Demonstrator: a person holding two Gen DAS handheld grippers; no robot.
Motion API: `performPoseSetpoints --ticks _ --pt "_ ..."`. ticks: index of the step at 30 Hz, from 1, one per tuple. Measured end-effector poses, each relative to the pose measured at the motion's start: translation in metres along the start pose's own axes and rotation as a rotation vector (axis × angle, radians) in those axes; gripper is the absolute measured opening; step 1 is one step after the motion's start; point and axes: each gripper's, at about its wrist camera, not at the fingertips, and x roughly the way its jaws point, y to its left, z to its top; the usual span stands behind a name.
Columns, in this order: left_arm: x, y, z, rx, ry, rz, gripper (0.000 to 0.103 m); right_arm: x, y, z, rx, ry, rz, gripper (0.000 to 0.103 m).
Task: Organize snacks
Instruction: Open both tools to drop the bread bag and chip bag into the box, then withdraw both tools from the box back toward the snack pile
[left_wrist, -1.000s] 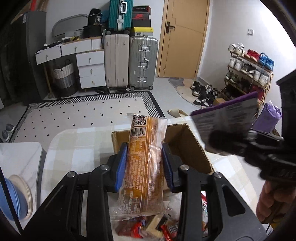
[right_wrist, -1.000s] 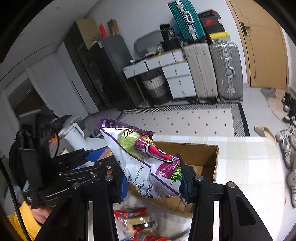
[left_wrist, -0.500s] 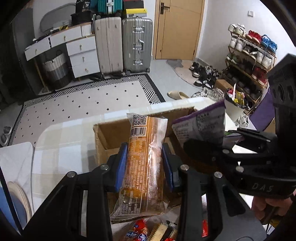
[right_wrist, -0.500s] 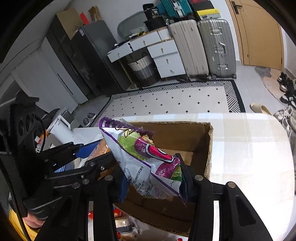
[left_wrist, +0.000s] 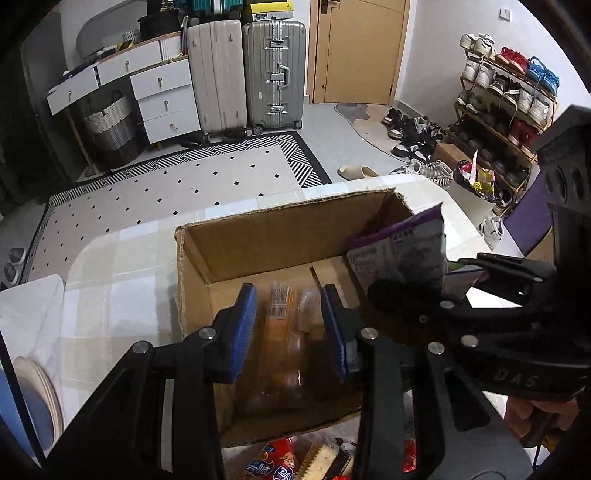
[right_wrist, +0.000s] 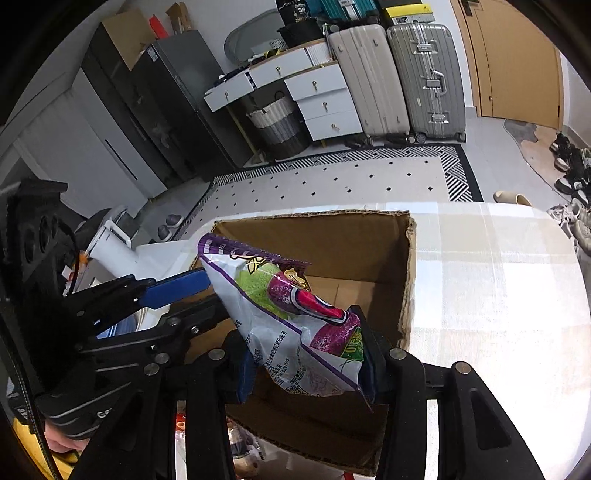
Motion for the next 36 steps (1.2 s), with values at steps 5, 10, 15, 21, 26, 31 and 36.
performPoseSetpoints --ticks 5,10,15,21,26,31,36 --pt "-0.001 0.000 -0.002 0.003 -0.003 0.005 0.035 0.001 -0.002 -0.001 0.002 -0.001 -0.010 0.047" --pt "-0.010 0.002 -0.008 0.007 -0.009 0.018 0.038 0.000 0.000 -0.003 0.001 0.025 -0.008 0.049" --pt "-0.036 0.009 -0.023 -0.006 -0.027 0.016 0.048 -0.007 0.003 -0.005 0.003 0.010 -0.021 0.053" --pt "-0.064 0.005 -0.031 0.009 -0.039 0.029 0.050 -0.018 0.011 -0.005 -0.014 -0.007 -0.049 0.064" --pt "-0.090 0.002 -0.035 0.013 -0.058 0.037 0.054 -0.034 0.023 -0.007 -0.055 -0.038 -0.061 0.067" --pt "-0.121 -0.004 -0.043 0.019 -0.082 0.042 0.056 -0.055 0.034 -0.010 -0.066 -0.060 -0.051 0.067" --pt "-0.166 -0.011 -0.058 0.012 -0.128 0.041 0.062 -0.091 0.047 -0.017 -0.068 -0.107 -0.023 0.067"
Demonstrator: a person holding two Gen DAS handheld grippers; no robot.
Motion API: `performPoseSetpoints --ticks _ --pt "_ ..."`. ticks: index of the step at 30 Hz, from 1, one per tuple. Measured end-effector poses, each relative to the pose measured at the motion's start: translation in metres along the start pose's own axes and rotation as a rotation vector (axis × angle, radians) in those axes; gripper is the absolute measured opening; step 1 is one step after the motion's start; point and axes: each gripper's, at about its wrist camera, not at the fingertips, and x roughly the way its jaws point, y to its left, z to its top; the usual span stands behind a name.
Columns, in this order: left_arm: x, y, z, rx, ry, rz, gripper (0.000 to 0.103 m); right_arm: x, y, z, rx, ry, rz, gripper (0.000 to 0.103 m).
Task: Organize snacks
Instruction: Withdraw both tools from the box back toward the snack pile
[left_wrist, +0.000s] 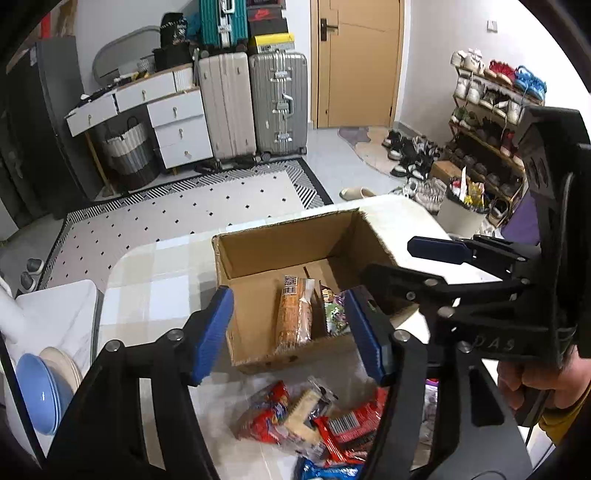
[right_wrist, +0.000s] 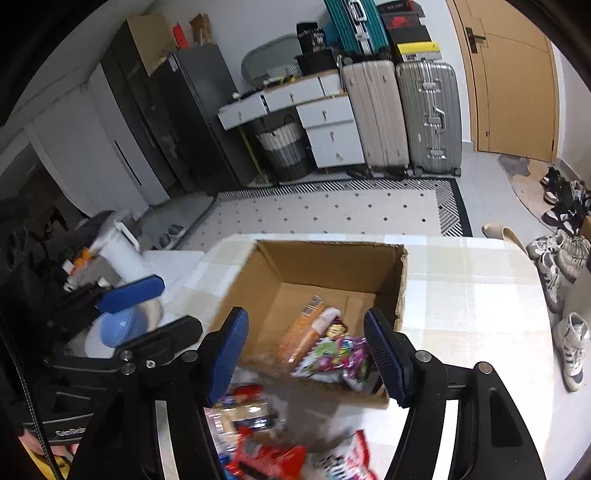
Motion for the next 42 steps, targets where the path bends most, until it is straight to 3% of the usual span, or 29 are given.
performPoseSetpoints --ticks 5,7,11,16,20,22,28,33,42 --pt "-0.060 -0.006 -0.016 -0.011 -0.066 -0.015 0.071 -0.051 0.026 -0.005 -0.051 -0.058 0.007 0.069" --pt "-0.084 -0.012 -0.025 0.010 -0.087 -0.002 0.077 -0.078 0.041 -0.011 -0.073 -0.097 0.025 0.080" --pt "-0.137 -0.024 -0.043 0.029 -0.129 -0.019 0.078 -0.133 0.068 -0.027 -0.106 -0.187 0.042 0.085" --pt "-0.204 -0.039 -0.067 0.029 -0.187 -0.034 0.083 -0.196 0.092 -0.054 -0.130 -0.284 0.047 0.099" --pt "-0.259 -0.045 -0.092 0.032 -0.247 -0.030 0.090 -0.237 0.107 -0.080 -0.149 -0.347 0.040 0.101" --pt "-0.280 -0.045 -0.104 0.028 -0.267 -0.026 0.102 -0.254 0.113 -0.096 -0.155 -0.377 0.038 0.102" --pt "-0.344 -0.041 -0.158 0.012 -0.356 0.006 0.102 -0.281 0.115 -0.152 -0.159 -0.439 -0.003 0.102" --pt "-0.353 -0.044 -0.212 0.015 -0.370 0.006 0.102 -0.288 0.115 -0.198 -0.165 -0.470 -0.038 0.102" --pt "-0.281 -0.024 -0.281 -0.113 -0.173 -0.100 0.102 -0.267 0.100 -0.259 -0.124 -0.447 -0.072 0.102"
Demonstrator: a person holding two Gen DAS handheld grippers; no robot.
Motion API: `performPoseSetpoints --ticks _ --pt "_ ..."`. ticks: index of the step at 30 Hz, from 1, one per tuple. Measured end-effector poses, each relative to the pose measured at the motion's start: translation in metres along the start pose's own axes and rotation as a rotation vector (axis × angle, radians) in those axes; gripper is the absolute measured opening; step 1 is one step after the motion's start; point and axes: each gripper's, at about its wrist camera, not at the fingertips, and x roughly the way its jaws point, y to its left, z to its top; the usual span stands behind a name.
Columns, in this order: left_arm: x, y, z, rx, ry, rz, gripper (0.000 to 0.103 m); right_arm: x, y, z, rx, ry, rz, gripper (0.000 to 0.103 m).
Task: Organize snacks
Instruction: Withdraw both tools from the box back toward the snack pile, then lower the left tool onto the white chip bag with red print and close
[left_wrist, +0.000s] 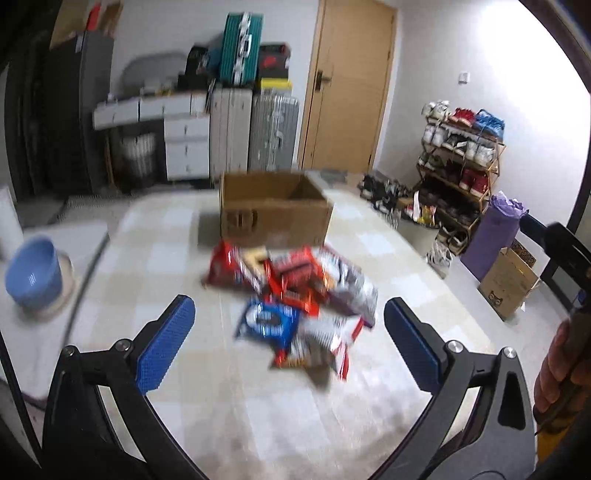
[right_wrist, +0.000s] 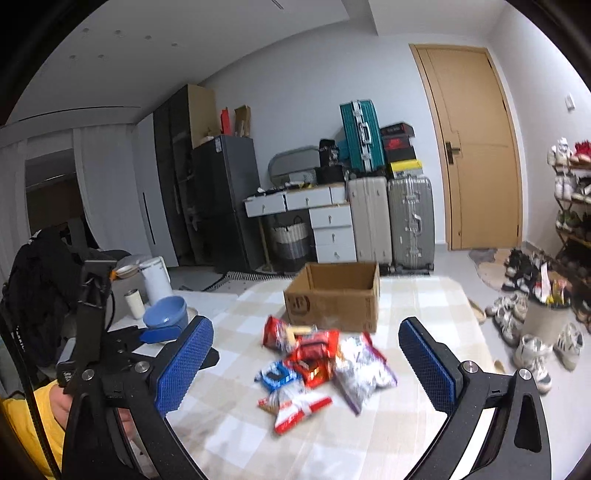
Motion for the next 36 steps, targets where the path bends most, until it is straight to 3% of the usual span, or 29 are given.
performPoseSetpoints --ticks 7,16,26,36 --pt "0.075 -0.002 -0.018 -0.001 0.114 -0.025 0.102 0.027 -0.020 -0.038 0.086 0.094 0.004 0.102" --pt "0.192 -0.010 -0.017 0.007 0.225 -0.025 0.102 0.035 -0.043 -0.052 0.143 0.118 0.012 0.102" --pt "0.233 -0.026 -0.035 0.005 0.341 -0.047 0.099 0.046 -0.061 -0.068 0.189 0.151 0.009 0.102" --pt "0.255 -0.030 -0.038 0.002 0.357 -0.051 0.072 0.046 -0.065 -0.077 0.212 0.164 0.013 0.102"
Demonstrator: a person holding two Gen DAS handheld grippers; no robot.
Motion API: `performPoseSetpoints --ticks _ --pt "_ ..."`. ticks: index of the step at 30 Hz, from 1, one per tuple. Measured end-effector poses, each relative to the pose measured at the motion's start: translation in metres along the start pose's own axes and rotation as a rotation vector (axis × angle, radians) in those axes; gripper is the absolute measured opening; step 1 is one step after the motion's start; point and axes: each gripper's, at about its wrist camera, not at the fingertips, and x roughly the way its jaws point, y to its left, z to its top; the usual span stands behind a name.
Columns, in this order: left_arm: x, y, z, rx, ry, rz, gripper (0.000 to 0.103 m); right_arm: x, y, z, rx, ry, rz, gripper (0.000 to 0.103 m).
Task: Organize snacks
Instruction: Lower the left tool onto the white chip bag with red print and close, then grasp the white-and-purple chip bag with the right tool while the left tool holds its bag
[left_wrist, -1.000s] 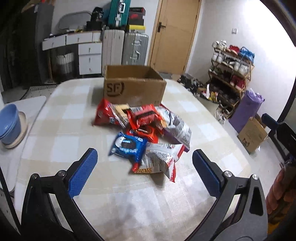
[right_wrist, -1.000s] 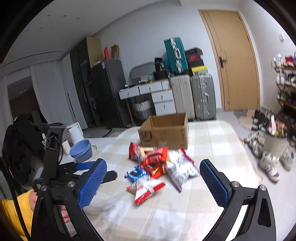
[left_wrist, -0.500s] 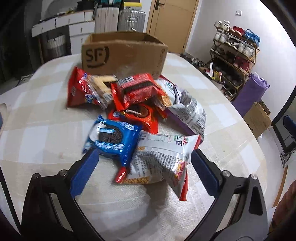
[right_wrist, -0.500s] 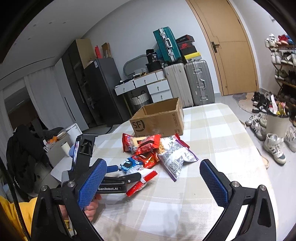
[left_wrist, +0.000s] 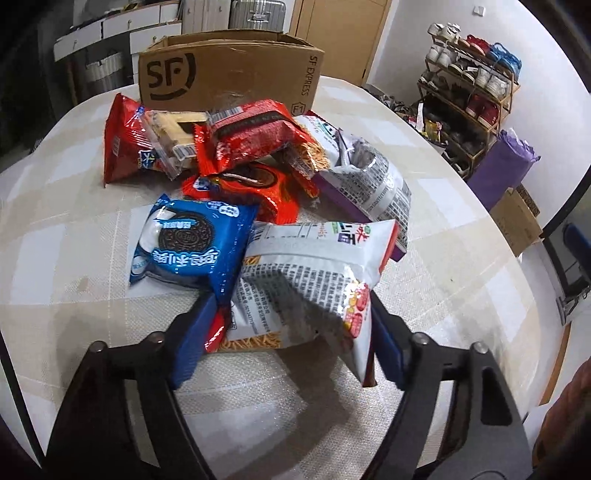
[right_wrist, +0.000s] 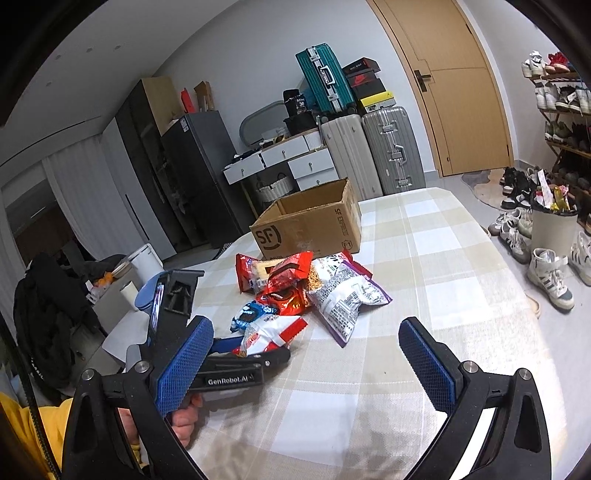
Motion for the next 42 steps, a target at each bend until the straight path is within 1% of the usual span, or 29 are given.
performPoseSetpoints --ticks 6,10,16,21,26,31,34,36,38,39,41,42 --pt "0.000 -0.001 0.003 -0.009 -0.005 -0.027 0.062 0.000 0.003 -0.004 -0.002 0.008 0.002 0.102" --pt "-0.005 0.002 0.001 -0.015 -0.017 -0.049 0.058 0.000 0.005 -0.005 -0.005 0.016 0.002 0.102" --pt "-0.023 0.006 -0.010 -0.013 -0.028 -0.089 0.057 0.003 0.008 -0.006 -0.001 0.027 -0.002 0.102" --pt "-0.046 0.017 -0.022 -0.020 -0.045 -0.122 0.056 0.009 0.011 -0.007 0.004 0.046 -0.009 0.102" --pt "-0.072 0.033 -0.036 -0.054 -0.074 -0.148 0.056 0.019 0.014 -0.009 0.011 0.073 -0.008 0.102" --pt "-0.087 0.051 -0.040 -0.084 -0.096 -0.160 0.056 0.032 0.015 -0.014 0.020 0.118 -0.018 0.102" --pt "-0.097 0.064 -0.045 -0.114 -0.102 -0.184 0.056 0.043 0.014 -0.016 0.038 0.145 -0.016 0.102" --pt "-0.101 0.068 -0.047 -0.113 -0.111 -0.177 0.056 0.052 0.011 -0.014 0.048 0.164 -0.032 0.102" --pt "-0.106 0.074 -0.048 -0.120 -0.123 -0.173 0.056 0.062 0.004 -0.009 0.067 0.177 -0.068 0.102" --pt "-0.108 0.076 -0.048 -0.119 -0.126 -0.170 0.056 0.070 -0.001 -0.004 0.083 0.186 -0.113 0.102" --pt "-0.109 0.083 -0.048 -0.132 -0.128 -0.161 0.056 0.083 -0.012 0.002 0.120 0.203 -0.160 0.102" --pt "-0.109 0.086 -0.048 -0.143 -0.125 -0.160 0.056 0.092 -0.020 0.005 0.160 0.213 -0.173 0.102"
